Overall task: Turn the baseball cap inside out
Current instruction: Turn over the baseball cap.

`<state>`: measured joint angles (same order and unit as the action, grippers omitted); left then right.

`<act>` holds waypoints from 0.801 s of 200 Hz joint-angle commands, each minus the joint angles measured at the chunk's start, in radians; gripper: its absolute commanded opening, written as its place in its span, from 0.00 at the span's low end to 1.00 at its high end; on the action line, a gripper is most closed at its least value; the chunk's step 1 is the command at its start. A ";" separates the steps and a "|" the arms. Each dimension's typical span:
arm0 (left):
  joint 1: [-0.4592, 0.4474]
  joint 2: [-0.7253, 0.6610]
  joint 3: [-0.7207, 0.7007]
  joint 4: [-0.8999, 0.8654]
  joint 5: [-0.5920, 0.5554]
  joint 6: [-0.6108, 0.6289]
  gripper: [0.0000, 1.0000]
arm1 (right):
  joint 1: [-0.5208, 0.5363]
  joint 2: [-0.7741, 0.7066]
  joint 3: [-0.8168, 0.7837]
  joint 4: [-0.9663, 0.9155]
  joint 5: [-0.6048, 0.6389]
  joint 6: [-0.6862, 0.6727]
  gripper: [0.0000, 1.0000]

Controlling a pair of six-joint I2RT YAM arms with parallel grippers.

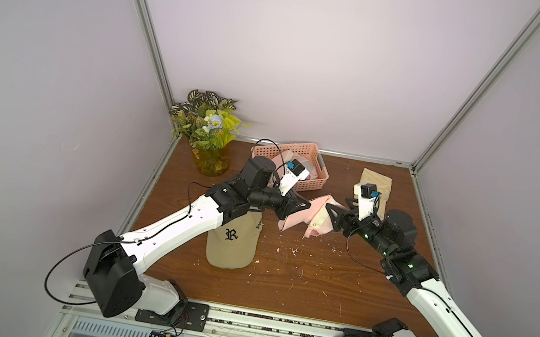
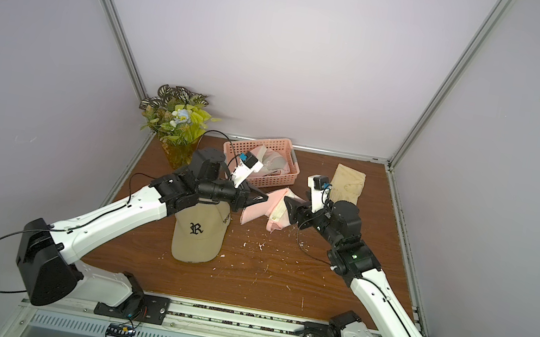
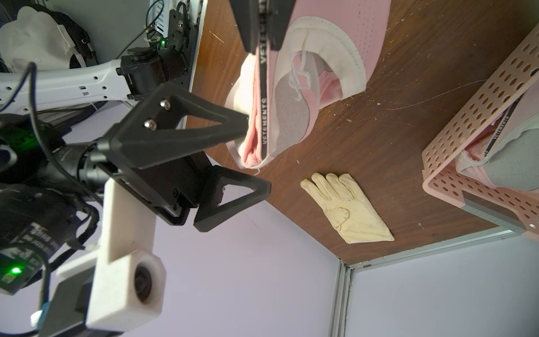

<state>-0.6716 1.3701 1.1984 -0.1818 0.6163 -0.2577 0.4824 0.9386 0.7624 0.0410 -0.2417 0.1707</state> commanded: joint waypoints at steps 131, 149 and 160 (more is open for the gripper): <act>-0.006 -0.135 -0.477 0.682 -0.150 -0.194 0.80 | -0.001 -0.003 0.052 0.007 -0.147 0.112 0.00; -0.006 -0.168 -0.573 0.810 -0.139 -0.226 0.81 | -0.001 0.000 0.051 0.016 -0.182 0.127 0.00; -0.008 -0.174 -0.608 0.859 -0.121 -0.230 0.79 | -0.001 0.003 0.052 0.020 -0.197 0.137 0.00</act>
<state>-0.6716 1.2285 0.6514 0.4217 0.4892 -0.4377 0.4812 0.9585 0.7628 0.0227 -0.3817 0.2695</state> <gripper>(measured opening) 0.802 0.083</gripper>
